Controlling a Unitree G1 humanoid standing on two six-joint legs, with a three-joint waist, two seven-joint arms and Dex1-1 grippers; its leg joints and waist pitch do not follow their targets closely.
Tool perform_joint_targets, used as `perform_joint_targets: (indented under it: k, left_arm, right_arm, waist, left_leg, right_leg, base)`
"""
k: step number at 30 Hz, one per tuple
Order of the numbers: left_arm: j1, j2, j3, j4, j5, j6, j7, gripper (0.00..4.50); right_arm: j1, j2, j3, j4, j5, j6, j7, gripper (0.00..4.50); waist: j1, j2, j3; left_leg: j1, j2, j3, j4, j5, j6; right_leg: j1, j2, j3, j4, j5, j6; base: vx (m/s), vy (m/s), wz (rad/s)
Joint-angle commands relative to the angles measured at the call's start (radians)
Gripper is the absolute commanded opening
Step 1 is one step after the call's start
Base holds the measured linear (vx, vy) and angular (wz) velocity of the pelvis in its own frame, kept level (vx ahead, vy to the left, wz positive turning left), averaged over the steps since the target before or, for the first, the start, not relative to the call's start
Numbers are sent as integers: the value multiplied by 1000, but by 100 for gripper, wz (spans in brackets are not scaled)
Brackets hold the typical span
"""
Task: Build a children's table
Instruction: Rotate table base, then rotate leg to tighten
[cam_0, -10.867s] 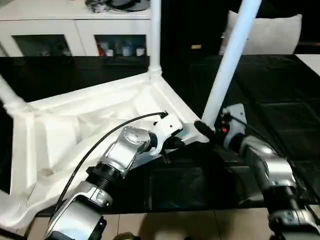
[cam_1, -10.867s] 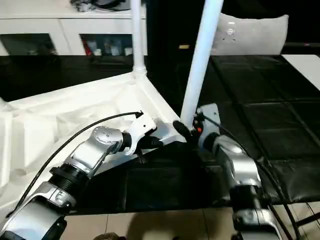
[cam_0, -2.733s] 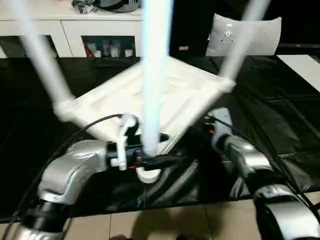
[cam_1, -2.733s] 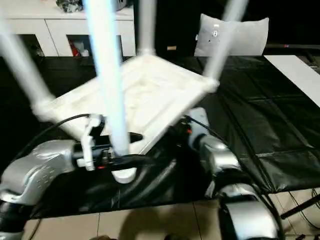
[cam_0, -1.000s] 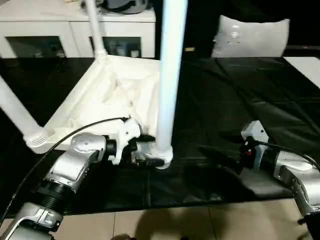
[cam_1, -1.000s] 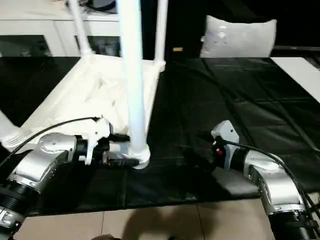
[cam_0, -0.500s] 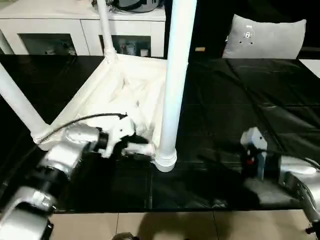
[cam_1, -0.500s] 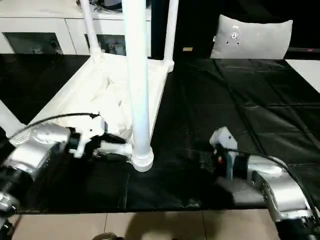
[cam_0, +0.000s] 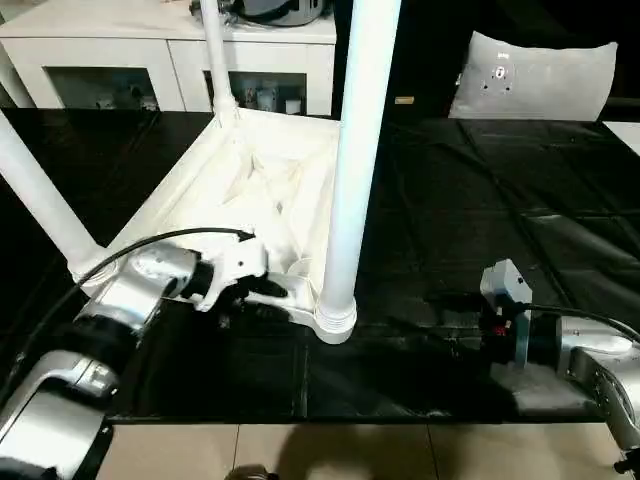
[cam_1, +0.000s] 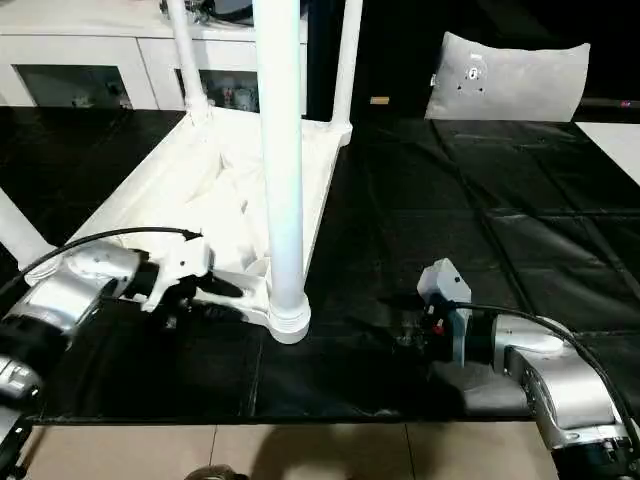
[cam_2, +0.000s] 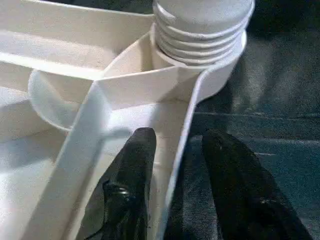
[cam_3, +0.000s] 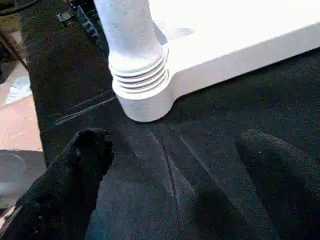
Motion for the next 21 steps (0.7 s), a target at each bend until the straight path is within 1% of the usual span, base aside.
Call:
perform_joint_targets:
  k: [1, 2, 3, 5, 6, 7, 9, 10, 12, 13, 15, 16, 17, 18, 19, 20, 21]
  left_arm:
    - [-15, -2, -9, 14, 11, -8, -17, 140]
    - [-18, -4, -10, 22, 10, -7, -30, 142]
    - [-21, -5, -12, 30, 13, -8, -38, 142]
    - [-29, -9, -15, 52, 23, -22, -48, 106]
    - [-32, -11, -15, 61, 26, -27, -51, 106]
    - [-34, -15, -14, 66, 24, -22, -56, 106]
    - [-35, -24, -10, 70, 15, 0, -74, 88]
    - [-35, -27, -11, 69, 13, 8, -82, 88]
    - [-34, -29, -10, 68, 12, 13, -87, 65]
    - [-24, -36, -8, 51, 6, 32, -85, 54]
    - [-9, -50, -4, 16, -9, 60, -81, 51]
    - [0, -55, -4, -8, -17, 87, -79, 33]
    - [5, -59, -3, -20, -20, 104, -81, 25]
    - [5, -59, -3, -20, -20, 104, -81, 25]
    - [23, -71, -5, -55, -29, 114, -79, 20]
    - [34, -79, -9, -75, -27, 125, -67, 16]
    - [51, -95, -19, -103, -12, 134, -37, 16]
  right_arm:
    - [1, -17, 0, -31, 13, 10, 6, 450]
    - [2, -16, -1, -31, 15, 10, 6, 450]
    - [2, -16, -1, -32, 15, 10, 6, 450]
    - [3, -15, -1, -32, 16, 9, 7, 450]
    - [2, -14, -2, -32, 16, 9, 7, 450]
    - [1, -11, -2, -30, 16, 5, 7, 450]
    - [-3, -5, -2, -26, 15, -1, 5, 450]
    - [-5, -3, -2, -26, 15, -1, 4, 450]
    - [-6, -2, -1, -27, 15, -1, 3, 450]
    - [-10, -1, -3, -29, 16, -3, 1, 450]
    - [-19, 4, -5, -30, 21, -5, -1, 450]
    - [-25, 9, -6, -29, 20, -11, -5, 450]
    - [-28, 11, -7, -28, 19, -14, -8, 450]
    - [-28, 11, -7, -28, 19, -14, -8, 450]
    - [-40, 16, -4, -25, 15, -20, -10, 450]
    - [-46, 17, 2, -21, 9, -25, -8, 450]
    - [-60, 18, 10, -9, 9, -29, 8, 450]
  waist:
    - [6, 3, -62]
    - [6, 7, -61]
    - [6, 6, -61]
    - [9, 6, -61]
    - [10, 5, -62]
    - [11, 7, -62]
    - [12, 7, -64]
    - [12, 7, -63]
    - [14, 7, -64]
    - [15, 8, -65]
    - [16, 8, -65]
    - [16, 8, -66]
    - [15, 8, -65]
    - [15, 8, -65]
    - [15, 8, -65]
    - [14, 7, -64]
    - [15, 8, -64]
  left_leg:
    - [13, 94, -49, -82, -285, 1]
    - [14, 94, -49, -82, -289, -1]
    - [15, 95, -49, -82, -291, -2]
    - [15, 94, -50, -82, -293, -1]
    - [14, 94, -49, -82, -290, 0]
    - [15, 95, -50, -82, -289, -1]
    - [13, 96, -50, -82, -281, -2]
    - [13, 97, -50, -83, -279, -3]
    - [13, 97, -49, -82, -273, -2]
    - [13, 98, -49, -82, -267, -2]
    - [14, 100, -49, -82, -268, -3]
    - [12, 102, -49, -83, -263, -7]
    - [12, 101, -47, -82, -262, -4]
    - [12, 101, -47, -82, -262, -4]
    - [12, 101, -48, -82, -261, -5]
    - [12, 101, -47, -82, -262, -5]
    - [13, 100, -47, -82, -261, -2]
  right_leg:
    - [42, -107, 71, -84, -420, -142]
    - [41, -107, 72, -86, -422, -142]
    - [42, -108, 71, -86, -424, -144]
    - [42, -108, 71, -86, -430, -141]
    - [42, -107, 71, -87, -430, -141]
    - [42, -108, 71, -86, -427, -141]
    - [44, -108, 72, -82, -403, -148]
    - [44, -108, 72, -80, -397, -151]
    - [44, -108, 72, -79, -380, -160]
    - [44, -109, 73, -76, -362, -167]
    - [44, -109, 74, -75, -350, -177]
    - [47, -112, 75, -69, -335, -188]
    - [45, -110, 74, -72, -334, -192]
    - [45, -110, 74, -72, -334, -192]
    - [46, -112, 75, -71, -333, -197]
    - [47, -112, 75, -71, -340, -194]
    - [47, -111, 75, -73, -346, -192]
  base:
    - [0, 0, 0]
    - [0, 0, 0]
    - [0, 0, 0]
    - [0, 0, 0]
    - [0, 0, 0]
    - [0, 0, 0]
    - [0, 0, 0]
    - [0, 0, 0]
    - [0, 0, 0]
    - [0, 0, 0]
    - [0, 0, 0]
    - [0, 0, 0]
    - [0, 0, 0]
    - [0, 0, 0]
    - [0, 0, 0]
    - [0, 0, 0]
    - [0, 0, 0]
